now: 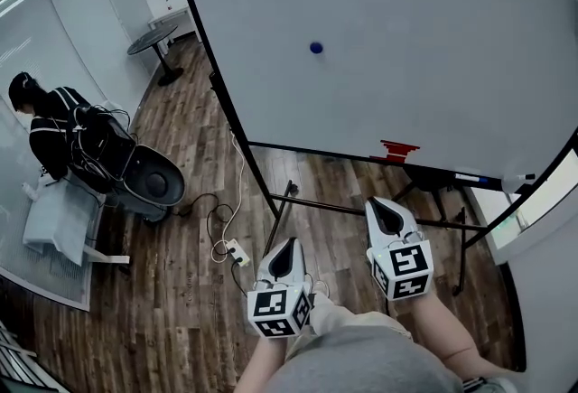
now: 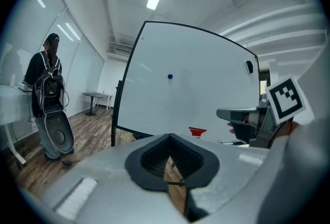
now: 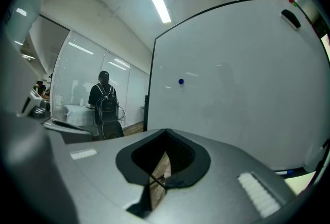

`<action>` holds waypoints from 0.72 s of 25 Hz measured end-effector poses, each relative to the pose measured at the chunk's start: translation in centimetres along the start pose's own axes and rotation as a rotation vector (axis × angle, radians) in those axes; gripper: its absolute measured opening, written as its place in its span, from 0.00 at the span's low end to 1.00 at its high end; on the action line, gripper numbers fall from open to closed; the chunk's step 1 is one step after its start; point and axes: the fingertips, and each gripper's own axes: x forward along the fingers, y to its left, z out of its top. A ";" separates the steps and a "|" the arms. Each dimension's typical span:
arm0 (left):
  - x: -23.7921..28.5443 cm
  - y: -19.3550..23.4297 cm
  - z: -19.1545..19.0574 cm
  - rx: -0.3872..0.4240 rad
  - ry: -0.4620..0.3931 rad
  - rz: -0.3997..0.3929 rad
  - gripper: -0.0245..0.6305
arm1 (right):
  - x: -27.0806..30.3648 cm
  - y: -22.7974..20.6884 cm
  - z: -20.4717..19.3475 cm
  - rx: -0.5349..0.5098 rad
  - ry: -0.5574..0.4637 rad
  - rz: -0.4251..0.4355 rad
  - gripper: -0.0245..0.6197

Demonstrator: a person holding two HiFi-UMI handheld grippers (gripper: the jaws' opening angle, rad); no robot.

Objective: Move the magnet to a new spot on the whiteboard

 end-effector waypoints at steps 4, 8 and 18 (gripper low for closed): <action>-0.7 -0.8 -1.0 -0.012 0.005 0.008 0.04 | -1.3 0.0 -1.6 0.020 0.015 0.014 0.04; -1.1 -1.3 -1.4 -0.015 0.013 0.010 0.04 | -2.0 0.2 -2.2 0.024 0.020 0.024 0.04; -0.5 -1.1 -0.8 -0.001 0.007 0.014 0.04 | -2.0 0.1 -2.7 0.031 0.028 0.041 0.03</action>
